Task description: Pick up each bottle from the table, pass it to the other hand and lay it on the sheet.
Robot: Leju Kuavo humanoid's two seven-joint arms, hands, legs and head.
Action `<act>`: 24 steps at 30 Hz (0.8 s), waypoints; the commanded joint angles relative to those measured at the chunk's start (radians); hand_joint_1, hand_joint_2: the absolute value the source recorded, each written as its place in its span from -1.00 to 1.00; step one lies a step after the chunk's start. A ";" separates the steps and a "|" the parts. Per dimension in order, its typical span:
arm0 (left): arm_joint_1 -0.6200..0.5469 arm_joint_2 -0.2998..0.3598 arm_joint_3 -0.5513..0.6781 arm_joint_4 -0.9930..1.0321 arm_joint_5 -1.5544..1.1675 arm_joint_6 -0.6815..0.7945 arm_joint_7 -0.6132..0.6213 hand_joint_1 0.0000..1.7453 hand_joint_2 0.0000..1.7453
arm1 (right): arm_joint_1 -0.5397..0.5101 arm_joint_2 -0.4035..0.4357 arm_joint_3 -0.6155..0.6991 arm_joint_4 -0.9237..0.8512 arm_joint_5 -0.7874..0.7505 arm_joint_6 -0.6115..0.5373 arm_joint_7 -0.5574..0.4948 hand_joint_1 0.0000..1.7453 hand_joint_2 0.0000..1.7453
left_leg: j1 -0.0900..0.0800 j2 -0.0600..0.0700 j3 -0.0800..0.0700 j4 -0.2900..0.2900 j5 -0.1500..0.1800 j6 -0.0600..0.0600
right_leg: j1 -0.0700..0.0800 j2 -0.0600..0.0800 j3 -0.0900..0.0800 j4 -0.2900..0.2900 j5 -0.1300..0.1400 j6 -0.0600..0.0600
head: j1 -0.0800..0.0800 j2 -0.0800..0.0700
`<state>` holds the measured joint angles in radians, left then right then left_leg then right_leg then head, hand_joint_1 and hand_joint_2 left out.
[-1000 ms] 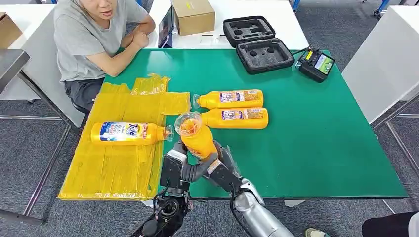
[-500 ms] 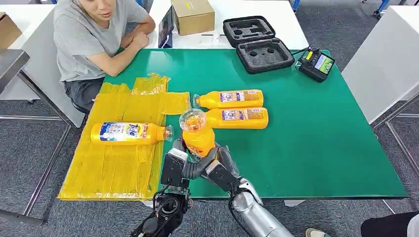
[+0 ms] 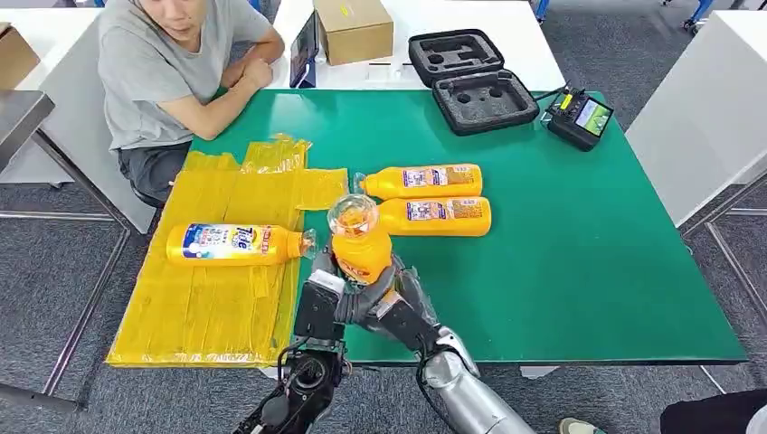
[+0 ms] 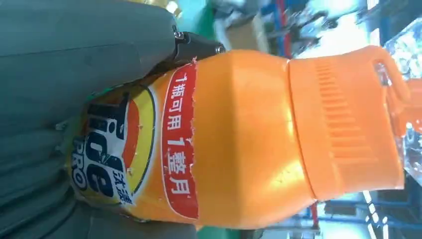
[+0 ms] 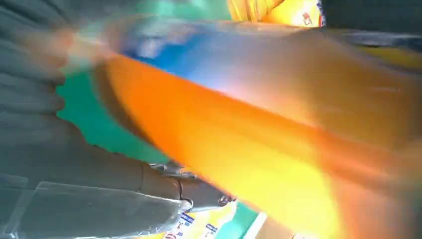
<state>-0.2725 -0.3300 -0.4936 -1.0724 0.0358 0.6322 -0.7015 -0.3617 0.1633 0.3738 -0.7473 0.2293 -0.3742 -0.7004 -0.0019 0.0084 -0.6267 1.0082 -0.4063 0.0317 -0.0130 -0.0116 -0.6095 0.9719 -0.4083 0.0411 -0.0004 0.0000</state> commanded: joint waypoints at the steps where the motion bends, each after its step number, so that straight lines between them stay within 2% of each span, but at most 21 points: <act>1: -0.040 0.143 0.044 -0.137 -0.239 0.066 0.003 1.00 1.00 | -0.007 0.010 0.012 0.034 -0.027 0.009 0.002 -1.00 1.00 | 0.001 0.003 0.008 -0.001 -0.003 -0.003 | 0.001 0.005 0.006 0.000 -0.002 -0.003 | 0.000 0.000; 2: -0.039 0.152 0.050 -0.137 -0.257 0.066 0.003 1.00 1.00 | -0.002 0.009 0.012 0.029 -0.030 0.012 0.002 -1.00 1.00 | 0.000 0.002 0.005 -0.001 -0.001 -0.002 | 0.000 0.003 0.003 0.000 -0.001 -0.002 | 0.000 0.000; 4: -0.042 0.192 0.063 -0.134 -0.341 0.066 0.003 1.00 1.00 | 0.015 0.002 0.010 0.007 -0.043 0.009 0.002 -1.00 1.00 | 0.002 0.003 0.009 -0.001 -0.004 -0.004 | 0.001 0.005 0.008 0.000 -0.003 -0.004 | 0.000 0.000; 6: -0.042 0.192 0.063 -0.134 -0.341 0.066 0.003 1.00 1.00 | 0.015 0.002 0.010 0.007 -0.043 0.009 0.002 -1.00 1.00 | 0.001 0.001 0.004 -0.001 -0.001 -0.002 | 0.000 0.002 0.003 -0.001 -0.001 -0.001 | 0.000 0.000; 7: -0.050 0.231 0.057 -0.126 -0.417 0.066 0.003 1.00 1.00 | 0.026 -0.009 0.004 -0.007 -0.054 0.013 0.002 -1.00 1.00 | 0.001 0.002 0.006 -0.002 -0.002 -0.002 | 0.001 0.003 0.005 -0.001 -0.001 -0.002 | 0.000 0.000; 10: -0.090 0.303 0.014 -0.091 -0.402 0.036 0.003 1.00 1.00 | 0.042 -0.020 -0.002 -0.033 -0.066 0.023 0.002 -1.00 1.00 | 0.001 0.000 0.004 -0.001 -0.001 -0.002 | 0.001 0.001 0.003 -0.001 -0.001 -0.001 | 0.000 0.000; 13: -0.109 0.335 0.006 -0.072 -0.431 0.022 0.009 1.00 1.00 | 0.049 -0.021 -0.004 -0.041 -0.072 0.033 0.002 -1.00 1.00 | 0.001 -0.001 0.005 -0.001 -0.002 -0.002 | 0.001 0.001 0.004 0.000 -0.002 -0.002 | 0.000 0.000; 15: -0.137 0.417 -0.023 -0.023 -0.547 -0.020 0.087 1.00 1.00 | 0.061 -0.026 -0.004 -0.062 -0.076 0.046 0.002 -1.00 1.00 | 0.001 0.001 0.006 -0.001 -0.002 -0.002 | 0.001 0.002 0.005 0.000 -0.002 -0.002 | 0.000 0.000; 18: -0.124 0.452 -0.008 -0.042 -0.550 -0.041 0.089 1.00 1.00 | 0.066 -0.030 -0.007 -0.069 -0.078 0.048 0.002 -1.00 1.00 | 0.001 0.001 0.006 -0.001 -0.001 -0.003 | 0.001 0.002 0.005 0.000 -0.002 -0.002 | 0.000 0.000; 20: -0.133 0.501 -0.025 -0.031 -0.658 -0.074 0.175 1.00 1.00 | 0.073 -0.033 -0.016 -0.082 -0.090 0.061 0.002 -1.00 1.00 | 0.001 0.002 0.003 -0.001 0.000 -0.002 | 0.001 0.003 0.002 0.000 -0.001 -0.002 | 0.000 0.000; 22: -0.144 0.596 -0.018 -0.061 -0.748 -0.113 0.233 1.00 1.00 | 0.066 -0.033 -0.029 -0.075 -0.101 0.075 0.002 -1.00 1.00 | 0.002 0.002 0.006 0.000 -0.002 -0.003 | 0.001 0.004 0.004 0.000 -0.002 -0.003 | 0.000 0.000; 24: -0.136 0.697 -0.015 -0.107 -0.787 -0.215 0.281 1.00 1.00 | 0.058 -0.032 -0.036 -0.061 -0.110 0.092 0.002 -1.00 1.00 | 0.002 0.005 0.007 0.000 -0.002 -0.004 | 0.002 0.006 0.004 0.001 -0.002 -0.003 | 0.000 0.000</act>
<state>-0.3539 0.0810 -0.4708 -1.1761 -0.6344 0.5571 -0.5263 -0.2844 0.1427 0.3727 -0.8182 0.1415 -0.3163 -0.7004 -0.0006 0.0100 -0.6264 1.0081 -0.4054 0.0306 -0.0120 -0.0102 -0.6103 0.9727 -0.4082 0.0406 0.0000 0.0000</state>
